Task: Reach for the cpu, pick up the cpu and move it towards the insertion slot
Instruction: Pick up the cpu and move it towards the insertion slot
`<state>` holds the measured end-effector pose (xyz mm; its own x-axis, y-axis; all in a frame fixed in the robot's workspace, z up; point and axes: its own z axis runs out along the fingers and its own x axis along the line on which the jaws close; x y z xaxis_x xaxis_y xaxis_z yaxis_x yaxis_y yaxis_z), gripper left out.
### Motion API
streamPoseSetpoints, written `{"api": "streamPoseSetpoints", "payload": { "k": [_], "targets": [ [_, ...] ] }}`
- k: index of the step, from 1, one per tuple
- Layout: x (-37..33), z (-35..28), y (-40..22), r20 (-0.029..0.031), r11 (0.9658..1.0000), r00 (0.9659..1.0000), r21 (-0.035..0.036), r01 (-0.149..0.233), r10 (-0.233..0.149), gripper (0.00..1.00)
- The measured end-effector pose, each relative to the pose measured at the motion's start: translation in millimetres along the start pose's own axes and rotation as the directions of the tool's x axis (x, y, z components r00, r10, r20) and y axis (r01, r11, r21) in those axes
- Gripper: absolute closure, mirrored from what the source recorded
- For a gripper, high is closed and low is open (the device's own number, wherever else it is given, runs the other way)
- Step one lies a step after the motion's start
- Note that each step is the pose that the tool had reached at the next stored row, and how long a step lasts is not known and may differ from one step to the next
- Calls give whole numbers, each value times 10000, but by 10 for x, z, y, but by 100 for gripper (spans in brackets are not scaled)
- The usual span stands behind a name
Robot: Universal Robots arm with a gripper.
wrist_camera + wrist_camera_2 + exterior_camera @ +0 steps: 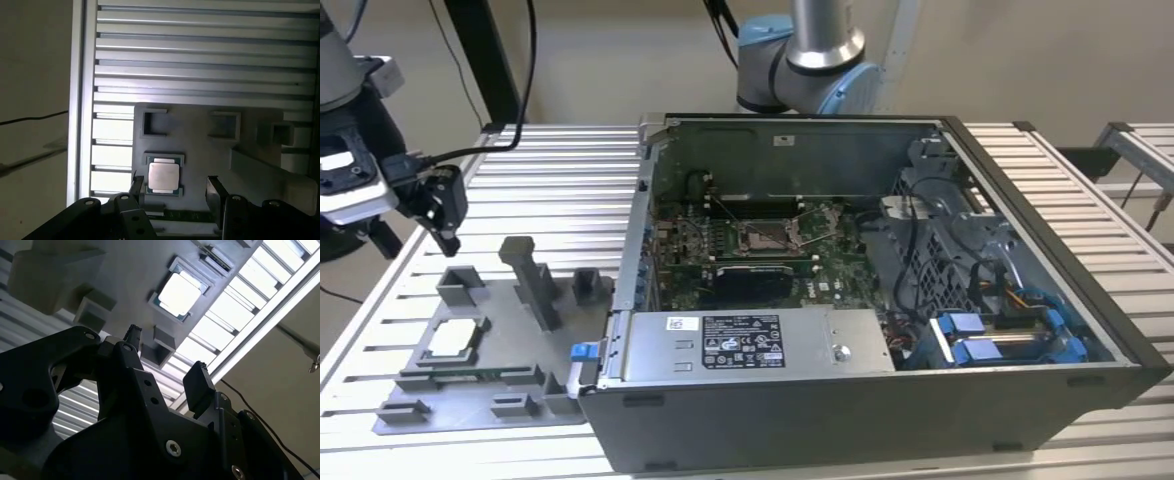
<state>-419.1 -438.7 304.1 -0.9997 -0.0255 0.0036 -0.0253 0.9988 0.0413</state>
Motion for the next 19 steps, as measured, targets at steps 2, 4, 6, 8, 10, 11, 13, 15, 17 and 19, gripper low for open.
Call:
{"api": "streamPoseSetpoints", "payload": {
  "k": [2, 4, 6, 8, 10, 11, 13, 15, 17, 19],
  "targets": [
    [-1, 26, -2, -2, 10000, 10000, -1, 2, -2, 0],
    [-1, 51, -3, -9, 10000, 10000, 0, 1, -1, 0],
    [-1, 76, -3, -15, 10000, 10000, 0, 0, 0, 0],
    [-1, 101, -4, -19, 10000, 10000, -1, 0, 0, 0],
    [-1, 125, -5, -26, 10000, 10000, -1, -1, 1, 0],
    [-1, 136, -6, -30, 10000, 10000, -1, -1, 1, 0],
    [0, 159, -6, -39, 10000, 10000, 0, -2, 2, 0],
    [-1, 181, -8, -49, 10000, 10000, -1, -1, 1, 0],
    [-1, 201, -8, -54, 10000, 10000, -1, -2, 2, 0],
    [0, 221, -9, -58, 10000, 10000, -1, -2, 2, 0]
  ]
}}
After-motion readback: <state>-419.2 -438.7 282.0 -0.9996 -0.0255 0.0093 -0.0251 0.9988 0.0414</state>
